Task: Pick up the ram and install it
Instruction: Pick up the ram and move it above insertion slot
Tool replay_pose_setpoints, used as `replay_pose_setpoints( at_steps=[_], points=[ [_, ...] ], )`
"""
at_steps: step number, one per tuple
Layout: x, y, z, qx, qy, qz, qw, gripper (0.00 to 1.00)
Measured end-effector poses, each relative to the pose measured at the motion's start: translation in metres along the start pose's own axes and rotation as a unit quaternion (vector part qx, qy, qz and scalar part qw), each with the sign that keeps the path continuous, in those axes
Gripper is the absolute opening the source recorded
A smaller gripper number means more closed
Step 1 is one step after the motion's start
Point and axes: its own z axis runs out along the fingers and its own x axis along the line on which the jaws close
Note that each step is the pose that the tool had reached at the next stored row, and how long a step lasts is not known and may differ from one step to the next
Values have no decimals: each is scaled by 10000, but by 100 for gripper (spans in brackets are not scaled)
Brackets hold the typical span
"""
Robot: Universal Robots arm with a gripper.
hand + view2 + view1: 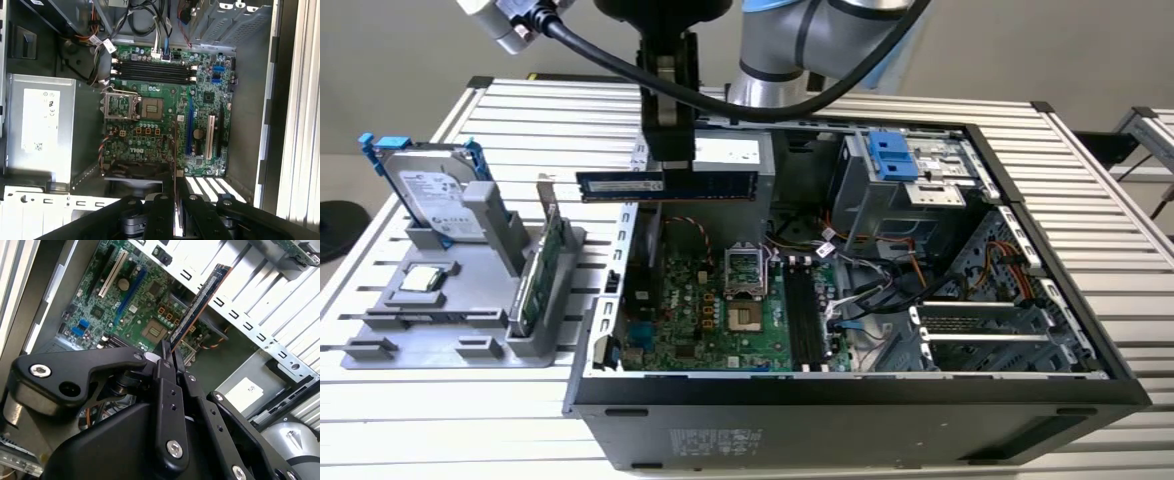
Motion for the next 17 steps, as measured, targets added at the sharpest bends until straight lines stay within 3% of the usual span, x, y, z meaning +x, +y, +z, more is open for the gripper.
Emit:
replay_pose_setpoints(
  at_steps=[17],
  points=[
    [-9, 183, 5, 0, 0, 0, 10000, 0]
  ],
)
